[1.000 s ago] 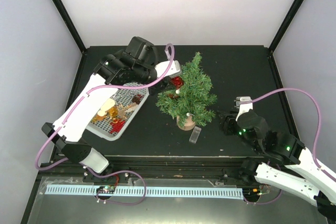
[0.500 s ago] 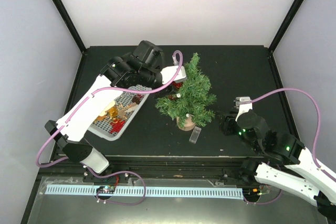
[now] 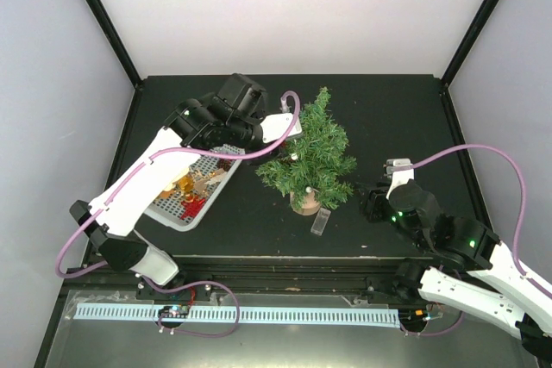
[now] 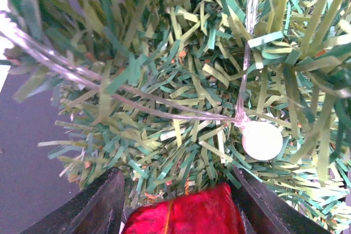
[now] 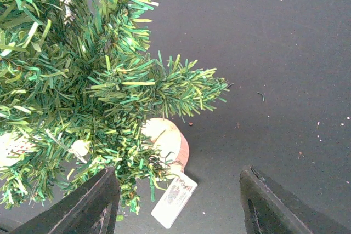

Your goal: Decorate the small christmas tree

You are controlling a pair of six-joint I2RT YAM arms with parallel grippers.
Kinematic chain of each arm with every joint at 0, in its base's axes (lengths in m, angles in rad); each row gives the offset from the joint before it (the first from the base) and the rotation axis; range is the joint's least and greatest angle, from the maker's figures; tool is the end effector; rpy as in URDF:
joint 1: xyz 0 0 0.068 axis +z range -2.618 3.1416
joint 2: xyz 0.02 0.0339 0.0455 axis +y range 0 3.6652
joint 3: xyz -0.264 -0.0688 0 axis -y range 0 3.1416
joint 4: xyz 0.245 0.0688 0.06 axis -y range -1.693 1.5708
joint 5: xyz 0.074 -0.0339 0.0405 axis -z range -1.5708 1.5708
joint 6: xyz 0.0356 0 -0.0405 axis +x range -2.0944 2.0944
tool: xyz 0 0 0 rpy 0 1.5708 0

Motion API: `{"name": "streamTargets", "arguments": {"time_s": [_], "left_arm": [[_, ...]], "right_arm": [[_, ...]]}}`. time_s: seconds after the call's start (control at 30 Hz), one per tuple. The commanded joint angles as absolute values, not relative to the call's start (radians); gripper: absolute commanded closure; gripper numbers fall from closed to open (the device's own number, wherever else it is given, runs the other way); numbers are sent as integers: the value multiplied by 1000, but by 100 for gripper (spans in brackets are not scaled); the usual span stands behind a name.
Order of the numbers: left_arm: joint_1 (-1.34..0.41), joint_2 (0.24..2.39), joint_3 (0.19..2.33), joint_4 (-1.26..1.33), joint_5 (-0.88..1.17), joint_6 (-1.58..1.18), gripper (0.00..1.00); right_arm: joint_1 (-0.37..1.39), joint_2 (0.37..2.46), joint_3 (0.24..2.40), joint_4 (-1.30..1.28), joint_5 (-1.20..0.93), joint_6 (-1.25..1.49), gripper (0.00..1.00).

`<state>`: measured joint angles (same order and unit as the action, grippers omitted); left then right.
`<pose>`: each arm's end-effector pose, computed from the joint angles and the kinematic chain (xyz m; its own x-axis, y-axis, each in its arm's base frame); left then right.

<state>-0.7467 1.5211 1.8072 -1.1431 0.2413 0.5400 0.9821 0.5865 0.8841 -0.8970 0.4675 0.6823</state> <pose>0.2115 -0.2073 0.4218 -0.0777 0.7521 -0.6544 0.9494 0.2562 0.1817 0.0711 0.0777 0.3291 -0.5810 0.1436 -0.8011 -0.2183 0.9208 0.3233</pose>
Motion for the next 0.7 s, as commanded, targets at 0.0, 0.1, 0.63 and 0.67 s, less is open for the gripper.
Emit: {"name": "streamTargets", "arguments": {"time_s": [0.0,0.1,0.63,0.67], "left_arm": [[-748,1477,1806,-1121,191,546,46],[-745,1469,1806,-1121,186,546,47],[-643,1319,1738,-1116,228,546,61],[-642,1307,1738,-1122,249,548,61]], "right_arm": [[988,586,895,-876,463,680,39],[987,585,900,-879,463,681,39],[988,575,941,-896,420,608,40],[988,576,951,-876,360,573,40]]}}
